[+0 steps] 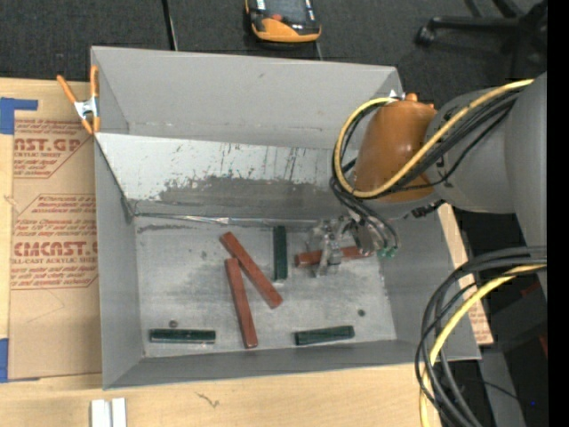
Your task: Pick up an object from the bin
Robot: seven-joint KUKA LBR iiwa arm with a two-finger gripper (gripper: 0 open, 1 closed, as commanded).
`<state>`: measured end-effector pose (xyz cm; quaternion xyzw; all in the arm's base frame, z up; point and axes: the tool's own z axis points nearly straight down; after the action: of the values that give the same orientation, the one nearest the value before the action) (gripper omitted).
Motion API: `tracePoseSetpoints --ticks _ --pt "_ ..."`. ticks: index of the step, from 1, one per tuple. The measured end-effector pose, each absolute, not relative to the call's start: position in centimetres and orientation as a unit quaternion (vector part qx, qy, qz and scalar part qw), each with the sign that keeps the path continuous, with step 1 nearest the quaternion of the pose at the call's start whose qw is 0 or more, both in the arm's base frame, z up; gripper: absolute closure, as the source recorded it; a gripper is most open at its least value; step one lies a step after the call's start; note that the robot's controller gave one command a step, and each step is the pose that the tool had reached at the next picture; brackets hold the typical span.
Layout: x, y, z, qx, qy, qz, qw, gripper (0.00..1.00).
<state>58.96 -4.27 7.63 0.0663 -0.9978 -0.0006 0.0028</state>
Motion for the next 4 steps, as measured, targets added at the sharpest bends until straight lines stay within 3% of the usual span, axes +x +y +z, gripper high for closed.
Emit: tracePoseSetpoints --ticks 1,2,4 --pt "58.8 -4.2 10.0 0.066 -0.998 -0.001 0.005 1.0" --pt "59.1 -4.2 12.2 0.067 -0.998 0.0 0.0 1.0" --pt "59.1 -4.2 15.1 0.067 -0.998 0.0 -0.001 1.0"
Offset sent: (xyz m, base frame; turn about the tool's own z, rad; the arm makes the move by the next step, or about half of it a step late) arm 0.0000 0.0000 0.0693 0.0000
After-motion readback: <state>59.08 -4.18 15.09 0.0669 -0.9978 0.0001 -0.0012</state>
